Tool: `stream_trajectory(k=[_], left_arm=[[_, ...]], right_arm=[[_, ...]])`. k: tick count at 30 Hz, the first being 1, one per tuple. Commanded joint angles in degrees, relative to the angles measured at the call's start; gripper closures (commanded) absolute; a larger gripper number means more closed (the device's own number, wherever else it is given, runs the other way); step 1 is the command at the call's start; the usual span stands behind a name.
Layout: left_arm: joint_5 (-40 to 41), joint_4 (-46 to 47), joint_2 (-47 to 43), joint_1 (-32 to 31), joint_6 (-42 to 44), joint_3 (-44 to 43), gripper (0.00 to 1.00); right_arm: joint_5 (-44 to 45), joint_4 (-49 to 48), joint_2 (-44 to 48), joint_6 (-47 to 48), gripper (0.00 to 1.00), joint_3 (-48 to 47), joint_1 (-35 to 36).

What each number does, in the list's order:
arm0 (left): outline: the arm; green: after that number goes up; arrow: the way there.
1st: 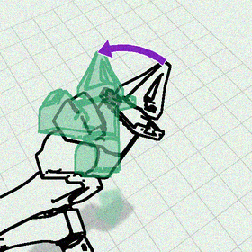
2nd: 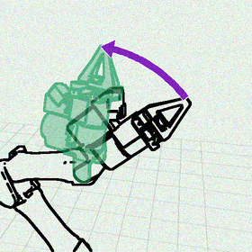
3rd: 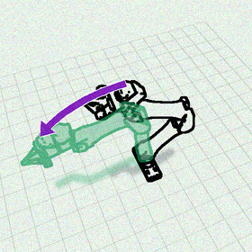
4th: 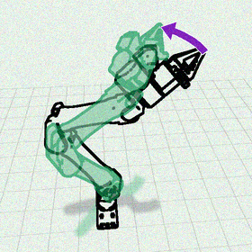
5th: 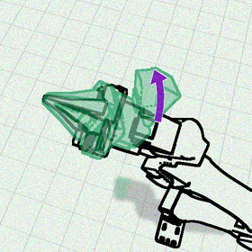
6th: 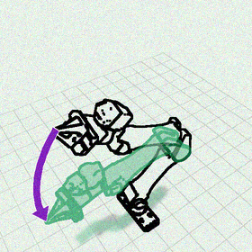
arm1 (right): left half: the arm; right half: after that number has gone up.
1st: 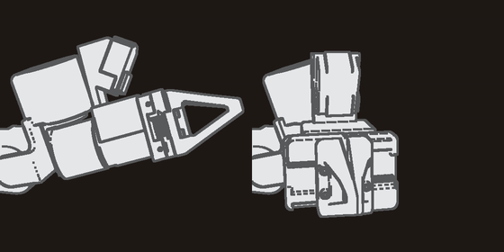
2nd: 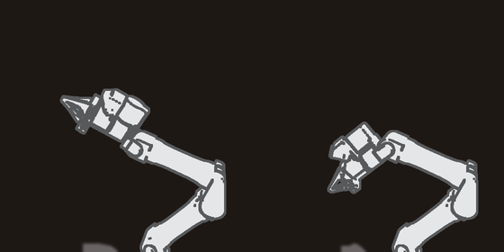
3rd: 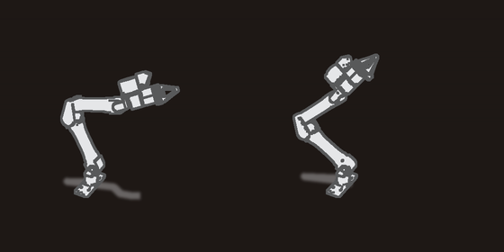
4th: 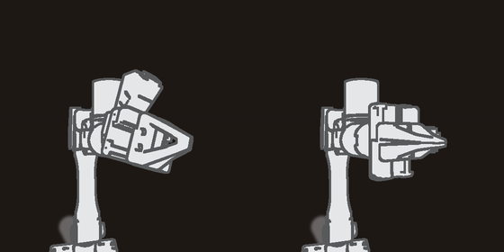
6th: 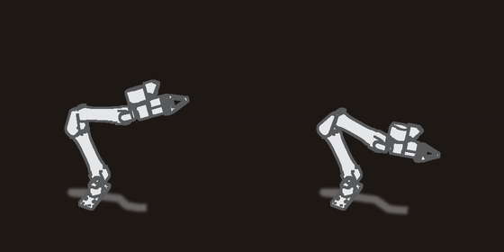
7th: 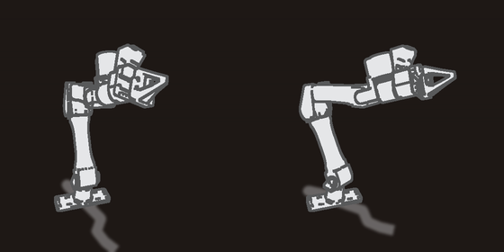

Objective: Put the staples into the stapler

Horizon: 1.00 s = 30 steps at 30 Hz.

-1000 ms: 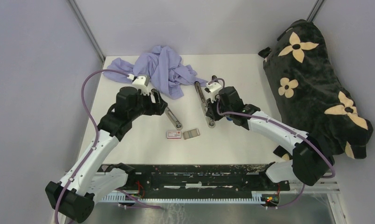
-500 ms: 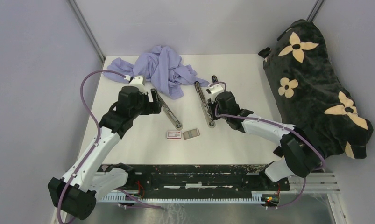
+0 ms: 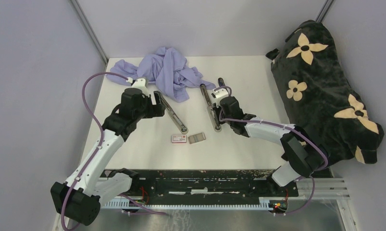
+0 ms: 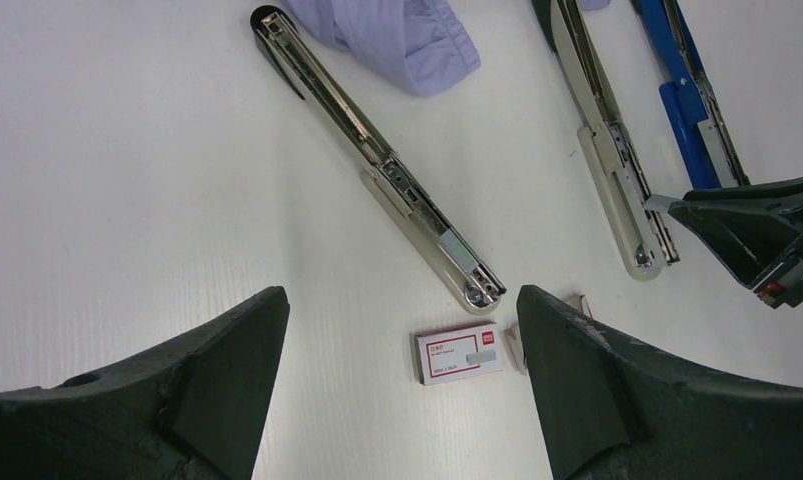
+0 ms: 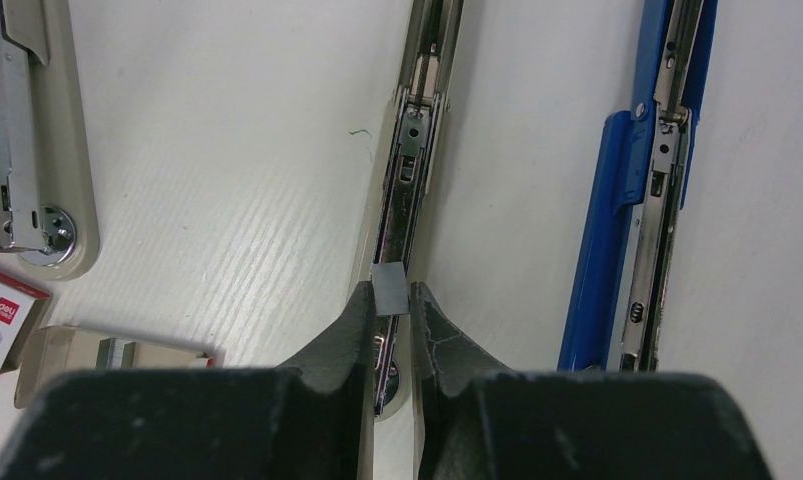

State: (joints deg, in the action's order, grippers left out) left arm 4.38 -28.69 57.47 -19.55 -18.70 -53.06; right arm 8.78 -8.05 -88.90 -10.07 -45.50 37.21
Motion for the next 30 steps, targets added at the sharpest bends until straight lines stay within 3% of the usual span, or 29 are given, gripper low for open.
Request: stream_trajectory(k=[1, 30], left_arm=[[-0.40, 1.05, -0.12, 0.55, -1.92, -0.12, 0.09], [-2.27, 1.53, 0.62, 2.15, -2.46, 0.13, 0.09]], right_arm=[[2.22, -2.78, -0.79, -0.49, 0.94, -0.38, 0.76], [11.38, -0.32, -3.46, -4.49, 0.89, 0.89, 4.86]])
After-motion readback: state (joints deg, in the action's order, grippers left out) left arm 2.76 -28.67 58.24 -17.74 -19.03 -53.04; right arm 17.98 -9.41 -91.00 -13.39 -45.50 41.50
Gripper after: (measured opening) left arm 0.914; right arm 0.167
